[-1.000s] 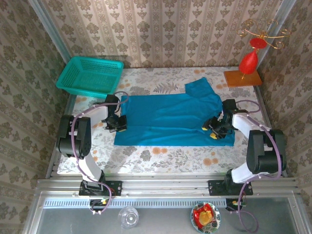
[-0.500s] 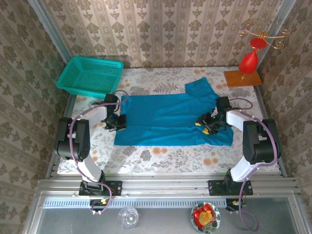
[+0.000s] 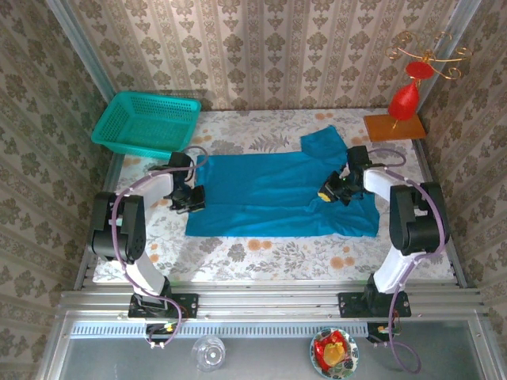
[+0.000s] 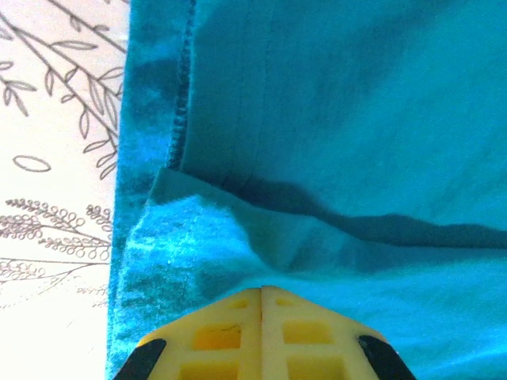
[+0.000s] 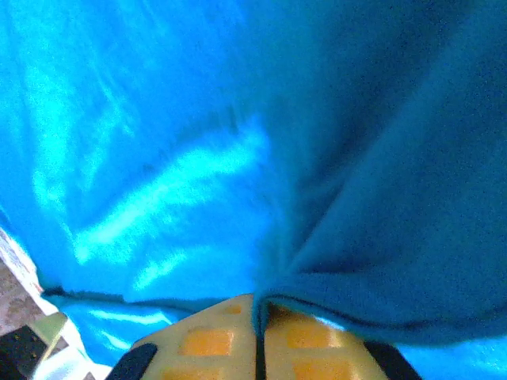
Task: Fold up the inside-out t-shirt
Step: Smooth out the T-shirt at the center of the table.
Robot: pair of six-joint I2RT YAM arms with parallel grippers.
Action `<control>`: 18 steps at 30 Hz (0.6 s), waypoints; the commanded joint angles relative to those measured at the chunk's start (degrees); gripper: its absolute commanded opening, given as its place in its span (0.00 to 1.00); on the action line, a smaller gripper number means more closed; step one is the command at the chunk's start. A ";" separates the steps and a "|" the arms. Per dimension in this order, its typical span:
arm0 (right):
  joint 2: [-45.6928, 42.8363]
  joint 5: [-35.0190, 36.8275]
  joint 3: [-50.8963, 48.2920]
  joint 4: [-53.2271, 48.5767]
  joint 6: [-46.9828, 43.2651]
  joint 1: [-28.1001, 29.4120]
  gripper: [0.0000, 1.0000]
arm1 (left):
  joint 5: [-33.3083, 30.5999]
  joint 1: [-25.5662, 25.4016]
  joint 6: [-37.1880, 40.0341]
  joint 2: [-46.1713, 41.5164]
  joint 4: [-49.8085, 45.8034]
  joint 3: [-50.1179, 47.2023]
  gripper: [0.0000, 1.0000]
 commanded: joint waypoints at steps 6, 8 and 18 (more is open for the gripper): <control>7.15 -0.14 11.72 -5.60 -3.45 2.28 0.05 | -0.73 0.78 0.69 -1.89 -1.26 -2.82 0.04; 8.79 -0.96 13.87 -7.71 -4.91 2.38 0.15 | -0.58 0.85 0.68 -1.81 -0.99 -3.22 0.04; 0.61 6.84 12.35 -15.99 -11.22 1.01 0.56 | 0.06 0.80 1.85 -0.42 -1.05 -1.90 0.04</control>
